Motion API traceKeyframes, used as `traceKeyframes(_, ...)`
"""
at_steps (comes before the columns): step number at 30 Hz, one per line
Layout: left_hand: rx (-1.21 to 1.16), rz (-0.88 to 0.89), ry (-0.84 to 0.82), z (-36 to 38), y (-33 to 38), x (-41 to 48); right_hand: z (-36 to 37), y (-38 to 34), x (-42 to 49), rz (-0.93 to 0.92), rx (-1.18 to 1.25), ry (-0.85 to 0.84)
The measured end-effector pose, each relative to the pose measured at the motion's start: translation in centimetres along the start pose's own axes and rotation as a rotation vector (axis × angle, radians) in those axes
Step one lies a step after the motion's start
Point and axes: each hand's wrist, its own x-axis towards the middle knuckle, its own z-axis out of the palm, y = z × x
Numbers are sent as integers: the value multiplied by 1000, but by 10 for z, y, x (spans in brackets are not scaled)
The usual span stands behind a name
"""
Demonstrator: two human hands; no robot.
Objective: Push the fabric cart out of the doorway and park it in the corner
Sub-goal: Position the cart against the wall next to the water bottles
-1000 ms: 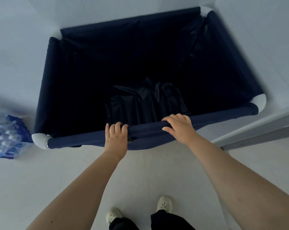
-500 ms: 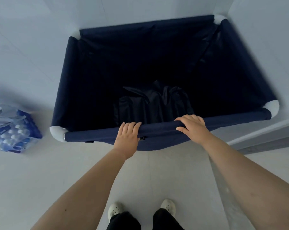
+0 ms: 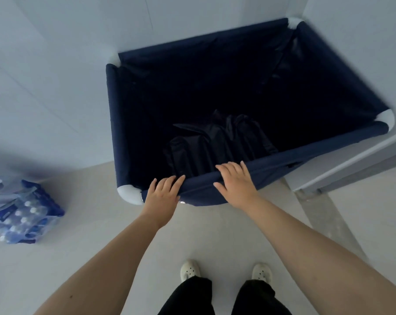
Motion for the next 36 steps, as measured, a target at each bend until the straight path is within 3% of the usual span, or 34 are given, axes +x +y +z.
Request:
traceKeyframes(6,25,15,-38,8,-11,0,19,-29,12,29,-179,-74)
traceKeyframes(10,41,23,33,14,-9,3,20,-25,14,26,-221,-88)
traceKeyframes(18,-54,22,-23,14,-15,3,13,-25,11,8,-125,-30)
traceKeyframes(21,-98,-87,4,13,-14,-9,9,-4,-1,-22,-99,72)
traceKeyframes(24,-86,-205,25,12,-3,-23,0,29,-11,70,-115,104)
traceKeyframes(27,-90,-251,-9,10,4,-23,-15,59,-3,127,-97,26)
traceKeyframes(31,-143,-317,-104,4,5,-12,-37,96,10,56,-103,-136)
traceKeyframes(36,-72,-353,-177,1,9,-7,-36,111,13,-32,-148,-71)
